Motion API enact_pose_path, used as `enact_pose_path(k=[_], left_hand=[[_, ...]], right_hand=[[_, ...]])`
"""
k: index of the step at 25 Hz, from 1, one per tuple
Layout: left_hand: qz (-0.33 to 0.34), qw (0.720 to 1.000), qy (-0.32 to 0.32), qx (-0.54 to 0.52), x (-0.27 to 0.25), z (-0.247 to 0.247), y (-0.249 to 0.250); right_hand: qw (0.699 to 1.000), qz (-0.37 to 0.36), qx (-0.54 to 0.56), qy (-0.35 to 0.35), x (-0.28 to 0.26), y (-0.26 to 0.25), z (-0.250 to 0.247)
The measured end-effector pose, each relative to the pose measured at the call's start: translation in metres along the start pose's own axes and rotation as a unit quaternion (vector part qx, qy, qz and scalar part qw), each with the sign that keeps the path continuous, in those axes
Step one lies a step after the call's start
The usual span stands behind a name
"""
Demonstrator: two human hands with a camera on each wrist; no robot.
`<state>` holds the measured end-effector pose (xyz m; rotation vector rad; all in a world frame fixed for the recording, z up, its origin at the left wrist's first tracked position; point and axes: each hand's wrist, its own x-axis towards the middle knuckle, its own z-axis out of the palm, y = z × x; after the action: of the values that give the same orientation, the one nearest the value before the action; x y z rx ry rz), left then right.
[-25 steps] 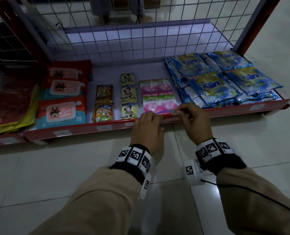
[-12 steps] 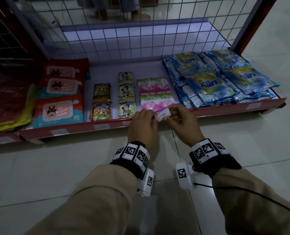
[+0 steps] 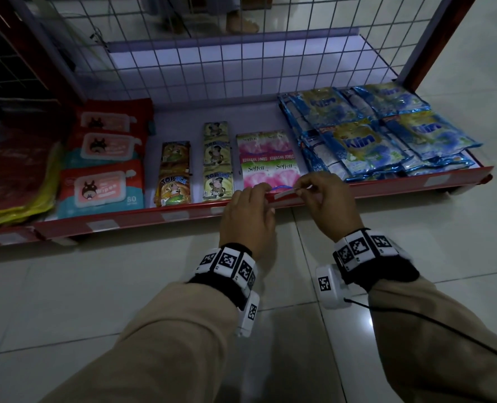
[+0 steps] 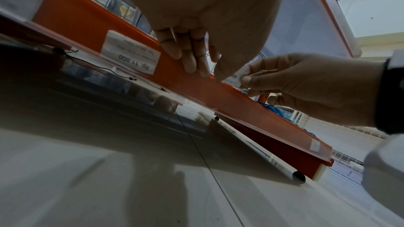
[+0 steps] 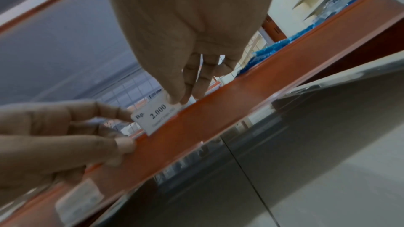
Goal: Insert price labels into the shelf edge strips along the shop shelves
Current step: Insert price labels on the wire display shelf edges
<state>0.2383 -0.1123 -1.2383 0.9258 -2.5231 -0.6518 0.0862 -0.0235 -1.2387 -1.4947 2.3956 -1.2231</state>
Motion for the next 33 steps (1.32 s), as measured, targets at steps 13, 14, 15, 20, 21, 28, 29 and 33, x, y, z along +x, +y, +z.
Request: enact_pose_path(k=[13, 14, 15, 20, 21, 28, 29, 33], left_hand=[[0.021, 0.989, -0.044, 0.142, 0.006, 0.006, -0.001], [0.023, 0.987, -0.045, 0.150, 0.006, 0.006, -0.001], [0.024, 0.986, -0.045, 0.157, 0.005, 0.006, -0.001], [0.025, 0.978, -0.053, 0.199, 0.007, 0.008, 0.001], [0.026, 0.976, -0.052, 0.208, 0.007, 0.009, 0.001], [0.034, 0.972, -0.055, 0.226, 0.005, 0.010, 0.002], [0.033, 0.974, -0.056, 0.218, 0.005, 0.010, 0.001], [0.051, 0.980, -0.061, 0.182, 0.002, 0.005, -0.007]], right_hand=[[0.965, -0.064, -0.232, -0.104, -0.004, -0.004, 0.004], [0.964, -0.066, -0.235, -0.104, -0.004, -0.004, 0.004], [0.964, -0.071, -0.236, -0.100, -0.004, -0.004, 0.004], [0.961, -0.084, -0.250, -0.084, -0.008, -0.004, 0.006], [0.961, -0.084, -0.251, -0.082, -0.008, -0.004, 0.006], [0.962, -0.085, -0.249, -0.067, -0.012, -0.002, 0.008], [0.964, -0.079, -0.244, -0.071, -0.012, -0.003, 0.008], [0.983, -0.054, -0.163, -0.056, -0.011, -0.006, 0.006]])
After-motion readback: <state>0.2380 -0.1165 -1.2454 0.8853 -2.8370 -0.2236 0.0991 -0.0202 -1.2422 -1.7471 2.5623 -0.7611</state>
